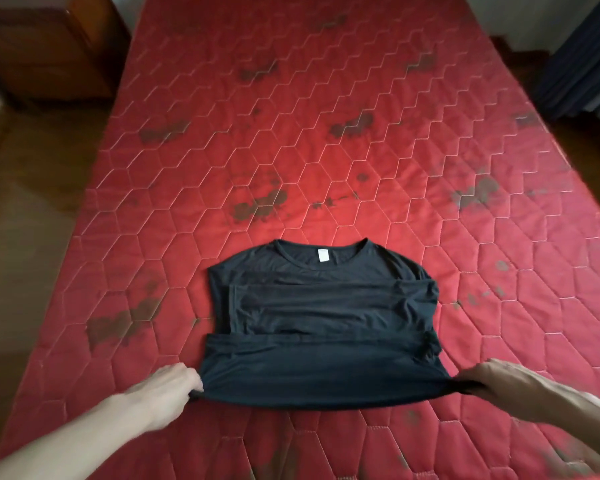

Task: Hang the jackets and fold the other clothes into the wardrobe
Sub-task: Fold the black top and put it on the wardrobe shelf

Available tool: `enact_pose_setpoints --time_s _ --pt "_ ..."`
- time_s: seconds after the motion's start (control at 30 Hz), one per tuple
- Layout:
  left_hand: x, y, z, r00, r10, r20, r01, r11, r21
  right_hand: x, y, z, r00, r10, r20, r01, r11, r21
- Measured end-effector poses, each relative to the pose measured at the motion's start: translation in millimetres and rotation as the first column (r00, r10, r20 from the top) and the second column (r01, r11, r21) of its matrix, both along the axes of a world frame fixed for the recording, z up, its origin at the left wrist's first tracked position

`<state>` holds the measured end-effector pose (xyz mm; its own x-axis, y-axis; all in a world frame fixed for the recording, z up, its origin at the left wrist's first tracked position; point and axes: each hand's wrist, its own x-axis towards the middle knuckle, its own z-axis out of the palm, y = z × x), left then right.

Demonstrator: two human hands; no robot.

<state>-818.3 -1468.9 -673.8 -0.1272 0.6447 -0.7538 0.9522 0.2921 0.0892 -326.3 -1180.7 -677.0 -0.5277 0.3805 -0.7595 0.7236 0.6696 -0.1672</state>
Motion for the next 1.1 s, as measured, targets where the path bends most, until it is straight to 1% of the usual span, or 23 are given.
enact_pose_setpoints --time_s 0.07,0.1,0.13,0.17,0.23,0.3,0.37,0.4,0.43,0.47,0.5,0.53,0.57,0.63,0.7,0.8,0.87,0.9,0.97,1.0,1.03,1.07,1.1 --pt "-15 13 7 0.995 0.079 0.067 -0.082 0.995 0.053 -4 16 8 0.99 -0.102 -0.092 0.101 0.995 -0.016" --pt "-23 21 8 0.983 0.147 0.11 -0.157 0.984 0.087 -7 24 13 0.974 -0.173 -0.146 0.171 0.985 -0.028" --pt "-31 29 7 0.954 0.248 0.167 -0.27 0.955 0.125 -12 32 17 0.945 -0.26 -0.197 0.256 0.965 -0.047" --pt "-38 37 4 0.903 0.36 0.232 -0.402 0.901 0.166 -18 38 19 0.902 -0.356 -0.244 0.349 0.934 -0.071" --pt "-50 56 0 0.776 0.543 0.321 -0.621 0.747 0.237 -27 48 17 0.748 -0.551 -0.369 0.548 0.827 -0.123" --pt "-61 75 -8 0.675 0.644 0.36 -0.737 0.606 0.298 -42 56 8 0.509 -0.717 -0.476 0.714 0.661 -0.233" --pt "-68 94 -20 0.548 0.72 0.426 -0.835 0.443 0.326 -60 69 -11 0.254 -0.828 -0.499 0.796 0.472 -0.378" --pt "-69 103 -28 0.465 0.746 0.477 -0.883 0.35 0.313 -70 75 -20 0.179 -0.84 -0.512 0.821 0.415 -0.393" --pt "-71 113 -36 0.372 0.763 0.529 -0.925 0.255 0.282 -82 80 -29 0.157 -0.822 -0.547 0.851 0.394 -0.347" --pt "-72 124 -43 0.283 0.77 0.572 -0.955 0.168 0.246 -94 86 -37 0.172 -0.785 -0.596 0.88 0.394 -0.266" --pt "-73 133 -53 0.21 0.772 0.6 -0.971 0.094 0.22 -106 92 -45 0.208 -0.741 -0.639 0.897 0.405 -0.177" --pt "-73 144 -63 0.175 0.775 0.607 -0.973 0.042 0.226 -116 99 -54 0.245 -0.702 -0.669 0.904 0.415 -0.104" --pt "-74 153 -74 0.171 0.783 0.597 -0.966 0.013 0.26 -124 107 -63 0.279 -0.669 -0.689 0.903 0.427 -0.048" --pt "-76 170 -93 0.206 0.803 0.56 -0.935 -0.008 0.355 -133 122 -85 0.34 -0.614 -0.712 0.893 0.448 0.041" --pt "-77 183 -112 0.241 0.804 0.544 -0.908 -0.011 0.419 -137 133 -109 0.385 -0.608 -0.694 0.896 0.428 0.123" --pt "-81 196 -138 0.244 0.808 0.536 -0.906 -0.007 0.422 -137 142 -137 0.451 -0.64 -0.622 0.889 0.388 0.245" --pt "-81 202 -145 0.215 0.815 0.537 -0.912 -0.029 0.409 -135 144 -144 0.452 -0.665 -0.595 0.891 0.363 0.271" --pt "-80 206 -145 0.188 0.814 0.549 -0.911 -0.064 0.407 -135 143 -144 0.436 -0.67 -0.6 0.9 0.335 0.281" --pt "-73 207 -145 0.163 0.832 0.53 -0.886 -0.113 0.451 -137 135 -141 0.433 -0.609 -0.664 0.901 0.3 0.312" --pt "-67 205 -144 0.209 0.868 0.45 -0.839 -0.077 0.539 -140 127 -138 0.464 -0.533 -0.708 0.884 0.328 0.333" --pt "-58 200 -142 0.313 0.89 0.332 -0.763 0.027 0.645 -144 117 -134 0.511 -0.429 -0.745 0.849 0.385 0.361" --pt "-48 195 -140 0.461 0.858 0.225 -0.651 0.155 0.743 -152 104 -131 0.556 -0.31 -0.771 0.798 0.459 0.391" --pt "-35 188 -138 0.643 0.752 0.145 -0.511 0.28 0.813 -161 90 -129 0.583 -0.197 -0.788 0.736 0.539 0.41"
